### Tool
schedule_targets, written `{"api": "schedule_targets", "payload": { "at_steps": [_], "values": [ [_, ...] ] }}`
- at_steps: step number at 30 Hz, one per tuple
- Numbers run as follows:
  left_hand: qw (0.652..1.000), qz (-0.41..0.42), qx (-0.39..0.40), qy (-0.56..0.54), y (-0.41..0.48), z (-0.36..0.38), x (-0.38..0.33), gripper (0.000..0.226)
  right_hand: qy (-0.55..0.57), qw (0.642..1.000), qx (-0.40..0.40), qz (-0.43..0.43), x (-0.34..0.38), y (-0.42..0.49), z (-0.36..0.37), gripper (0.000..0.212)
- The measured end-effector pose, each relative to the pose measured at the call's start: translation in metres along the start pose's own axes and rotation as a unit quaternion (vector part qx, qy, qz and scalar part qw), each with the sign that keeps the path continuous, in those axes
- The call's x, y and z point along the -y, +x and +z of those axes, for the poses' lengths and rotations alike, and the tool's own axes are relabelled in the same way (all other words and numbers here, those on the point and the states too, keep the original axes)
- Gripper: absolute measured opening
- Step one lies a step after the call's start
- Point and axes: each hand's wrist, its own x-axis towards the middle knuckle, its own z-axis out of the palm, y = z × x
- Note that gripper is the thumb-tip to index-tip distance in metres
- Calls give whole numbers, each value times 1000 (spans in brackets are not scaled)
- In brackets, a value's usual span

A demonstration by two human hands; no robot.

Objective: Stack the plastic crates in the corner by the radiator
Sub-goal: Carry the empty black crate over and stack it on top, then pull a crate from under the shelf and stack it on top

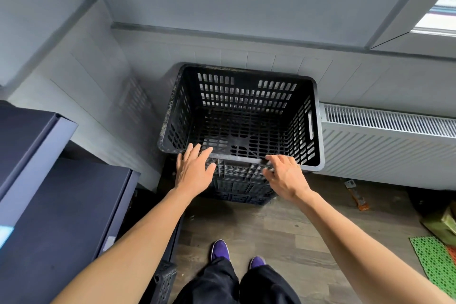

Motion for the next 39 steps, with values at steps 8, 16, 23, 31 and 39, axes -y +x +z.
{"api": "schedule_targets", "payload": {
  "at_steps": [8,16,23,31,39],
  "values": [
    [998,-48,-25,-43,-57,19,-12,55,50,994,-35,-95,9,-26,4,42],
    [989,-128,-23,-73,-140,50,-27,53,40,987,82,-129,2,-61,23,43],
    [957,-250,-51,-136,-241,74,0,52,-23,961,185,-204,40,-85,66,45],
    [900,-397,-63,-167,-351,107,50,51,-88,913,279,-284,95,-126,118,41],
    [880,-428,-70,-196,-437,132,91,51,-116,903,319,-263,130,-184,173,42]
  ]
}}
